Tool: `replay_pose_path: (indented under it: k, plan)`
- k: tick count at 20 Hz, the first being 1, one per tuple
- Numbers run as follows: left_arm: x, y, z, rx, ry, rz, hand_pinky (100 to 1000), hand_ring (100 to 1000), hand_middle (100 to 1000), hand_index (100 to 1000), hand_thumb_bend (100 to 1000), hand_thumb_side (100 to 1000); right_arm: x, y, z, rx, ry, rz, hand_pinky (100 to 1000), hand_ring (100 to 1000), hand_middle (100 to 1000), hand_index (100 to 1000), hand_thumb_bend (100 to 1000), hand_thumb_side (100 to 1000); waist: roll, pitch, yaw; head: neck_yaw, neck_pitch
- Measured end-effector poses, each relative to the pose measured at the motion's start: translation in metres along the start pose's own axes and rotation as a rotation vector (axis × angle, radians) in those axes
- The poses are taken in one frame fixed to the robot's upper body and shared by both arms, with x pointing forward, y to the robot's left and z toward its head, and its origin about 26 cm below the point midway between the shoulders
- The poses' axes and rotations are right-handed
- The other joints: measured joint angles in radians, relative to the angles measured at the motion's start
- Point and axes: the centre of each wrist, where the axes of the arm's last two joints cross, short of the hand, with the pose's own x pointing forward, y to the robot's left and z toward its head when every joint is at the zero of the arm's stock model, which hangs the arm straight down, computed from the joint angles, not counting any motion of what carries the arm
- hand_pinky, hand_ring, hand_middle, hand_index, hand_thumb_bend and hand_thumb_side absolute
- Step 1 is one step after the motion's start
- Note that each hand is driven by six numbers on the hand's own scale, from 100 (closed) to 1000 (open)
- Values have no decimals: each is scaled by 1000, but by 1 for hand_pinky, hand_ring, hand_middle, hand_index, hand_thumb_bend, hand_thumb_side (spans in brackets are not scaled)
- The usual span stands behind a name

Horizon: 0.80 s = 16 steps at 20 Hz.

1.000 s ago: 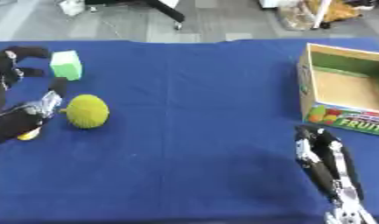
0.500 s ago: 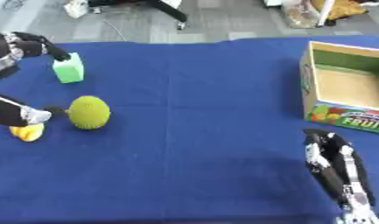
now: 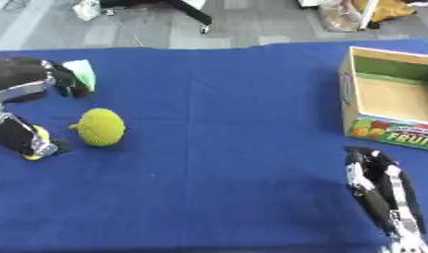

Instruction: Pick up the objects with one hand, pass them to the other hand, and then place them into the box on the other side of the table.

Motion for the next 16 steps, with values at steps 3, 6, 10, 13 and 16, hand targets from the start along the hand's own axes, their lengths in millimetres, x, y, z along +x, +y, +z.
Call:
replay_pose_path:
  k: [3, 6, 10, 13, 16]
  plan:
    - [-10, -7, -13, -20, 38, 18, 809, 711, 687, 818, 484, 100, 0, 0, 0, 0, 0, 0, 297, 221, 267, 683, 100, 633, 0, 0, 0, 0, 0]
    - [-19, -13, -24, -29, 70, 36, 808, 708, 684, 816, 476, 100, 0, 0, 0, 0, 0, 0, 297, 221, 267, 683, 100, 633, 0, 0, 0, 0, 0]
    - [-30, -19, -37, -41, 101, 72, 807, 709, 694, 821, 481, 118, 0, 0, 0, 0, 0, 0, 297, 221, 268, 683, 100, 633, 0, 0, 0, 0, 0]
    - [-37, -24, -45, -47, 115, 99, 806, 710, 701, 824, 479, 132, 0, 0, 0, 0, 0, 0, 297, 221, 267, 683, 100, 633, 0, 0, -1, 0, 0]
    - [-41, -29, -52, -52, 124, 124, 806, 713, 711, 831, 476, 145, 0, 0, 0, 1, 0, 0, 297, 221, 268, 683, 100, 633, 0, 0, -2, 0, 0]
